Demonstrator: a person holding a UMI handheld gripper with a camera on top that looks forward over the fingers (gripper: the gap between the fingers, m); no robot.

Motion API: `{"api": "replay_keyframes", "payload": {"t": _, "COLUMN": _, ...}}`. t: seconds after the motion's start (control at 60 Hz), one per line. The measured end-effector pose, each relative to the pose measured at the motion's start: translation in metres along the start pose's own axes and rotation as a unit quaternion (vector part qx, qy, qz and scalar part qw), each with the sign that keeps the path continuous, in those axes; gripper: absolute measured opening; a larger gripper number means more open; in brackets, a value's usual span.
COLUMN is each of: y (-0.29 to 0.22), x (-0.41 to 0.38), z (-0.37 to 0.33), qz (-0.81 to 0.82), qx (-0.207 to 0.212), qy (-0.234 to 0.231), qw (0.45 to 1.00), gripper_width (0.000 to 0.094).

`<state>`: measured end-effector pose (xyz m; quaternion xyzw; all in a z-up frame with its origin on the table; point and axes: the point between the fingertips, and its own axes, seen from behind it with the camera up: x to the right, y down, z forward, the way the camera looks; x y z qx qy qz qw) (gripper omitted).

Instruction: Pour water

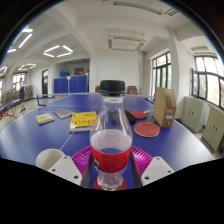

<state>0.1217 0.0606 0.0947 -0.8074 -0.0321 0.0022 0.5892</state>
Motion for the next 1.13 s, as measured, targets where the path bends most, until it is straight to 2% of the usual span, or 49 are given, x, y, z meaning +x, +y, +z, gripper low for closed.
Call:
{"api": "replay_keyframes", "payload": {"t": 0.05, "y": 0.004, "x": -0.002, "z": -0.002, "qz": 0.007, "qx": -0.018, "qy": 0.002, "qw": 1.0, "gripper_width": 0.085}}
{"api": "replay_keyframes", "payload": {"t": 0.067, "y": 0.003, "x": -0.003, "z": -0.004, "qz": 0.009, "qx": -0.02, "qy": 0.001, "qw": 1.0, "gripper_width": 0.0858}}
{"api": "replay_keyframes", "payload": {"t": 0.1, "y": 0.003, "x": 0.0, "z": -0.015, "qz": 0.011, "qx": -0.025, "qy": 0.003, "qw": 1.0, "gripper_width": 0.0821}}
{"api": "replay_keyframes", "payload": {"t": 0.167, "y": -0.001, "x": 0.002, "z": -0.035, "qz": 0.002, "qx": -0.032, "qy": 0.017, "qw": 0.999, "gripper_width": 0.0861}}
{"api": "replay_keyframes", "payload": {"t": 0.3, "y": -0.009, "x": -0.004, "z": -0.093, "qz": -0.001, "qx": -0.052, "qy": 0.035, "qw": 0.998, "gripper_width": 0.0846}}
{"api": "replay_keyframes", "payload": {"t": 0.483, "y": -0.017, "x": -0.036, "z": -0.219, "qz": 0.015, "qx": -0.077, "qy": 0.057, "qw": 0.995, "gripper_width": 0.0855}}
{"api": "replay_keyframes", "payload": {"t": 0.767, "y": -0.007, "x": -0.095, "z": -0.393, "qz": 0.002, "qx": -0.082, "qy": 0.089, "qw": 0.993, "gripper_width": 0.0849}}
{"api": "replay_keyframes", "payload": {"t": 0.95, "y": 0.003, "x": -0.11, "z": -0.458, "qz": 0.008, "qx": -0.086, "qy": 0.109, "qw": 0.99, "gripper_width": 0.0849}}
{"api": "replay_keyframes", "payload": {"t": 1.133, "y": -0.001, "x": -0.117, "z": -0.482, "qz": -0.015, "qx": -0.072, "qy": 0.117, "qw": 0.99, "gripper_width": 0.0848}}
